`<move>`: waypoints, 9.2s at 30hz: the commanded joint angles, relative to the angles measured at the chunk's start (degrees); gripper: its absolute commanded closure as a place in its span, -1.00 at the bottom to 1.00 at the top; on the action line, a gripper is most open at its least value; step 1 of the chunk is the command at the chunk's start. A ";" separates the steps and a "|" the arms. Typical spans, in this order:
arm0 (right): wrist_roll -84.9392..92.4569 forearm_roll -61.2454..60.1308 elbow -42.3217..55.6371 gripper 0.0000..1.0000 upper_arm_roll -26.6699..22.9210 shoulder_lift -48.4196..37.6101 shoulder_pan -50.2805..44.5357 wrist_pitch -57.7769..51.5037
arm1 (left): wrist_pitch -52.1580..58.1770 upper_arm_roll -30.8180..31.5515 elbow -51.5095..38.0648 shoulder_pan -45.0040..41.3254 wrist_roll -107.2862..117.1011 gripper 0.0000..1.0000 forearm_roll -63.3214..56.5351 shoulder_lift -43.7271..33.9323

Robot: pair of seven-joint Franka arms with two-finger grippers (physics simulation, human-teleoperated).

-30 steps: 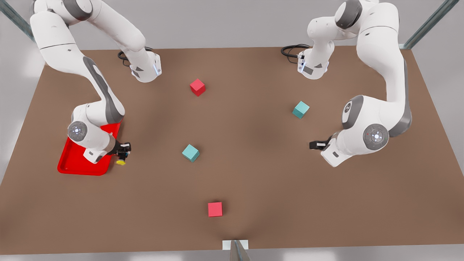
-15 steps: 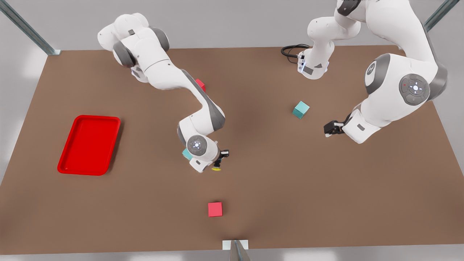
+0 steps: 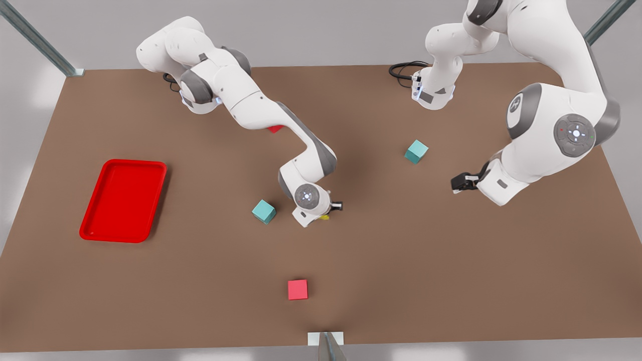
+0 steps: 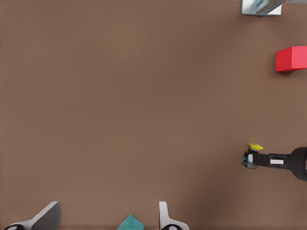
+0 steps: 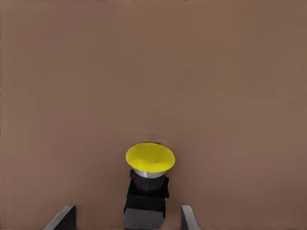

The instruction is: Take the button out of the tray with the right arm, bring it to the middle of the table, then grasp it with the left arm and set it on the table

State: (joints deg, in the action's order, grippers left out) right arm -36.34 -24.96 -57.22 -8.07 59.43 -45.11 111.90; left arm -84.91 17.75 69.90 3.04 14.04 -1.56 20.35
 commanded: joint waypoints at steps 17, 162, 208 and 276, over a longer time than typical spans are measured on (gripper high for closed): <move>42.93 25.04 -34.89 -1.00 15.01 -51.87 54.07 -20.23 | -14.05 -10.01 -11.01 -37.67 32.37 -1.00 -7.75 22.98; 34.14 27.33 -34.37 -1.00 15.54 -45.01 51.26 -17.33 | -64.33 -14.15 9.99 -31.43 115.42 0.35 -71.91 30.98; 31.77 27.42 -34.37 -1.00 15.54 -43.35 50.47 -17.24 | -47.46 -14.24 12.72 -39.42 139.42 0.39 -94.77 34.67; 32.91 26.45 -17.84 -1.00 15.45 -36.49 50.29 -26.30 | -38.67 -15.64 12.89 -46.19 138.98 -0.99 -95.12 36.07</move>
State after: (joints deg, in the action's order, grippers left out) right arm -3.96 1.72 -75.08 7.38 22.95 4.81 87.99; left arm -124.28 2.11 82.79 -43.01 152.33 -97.17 56.56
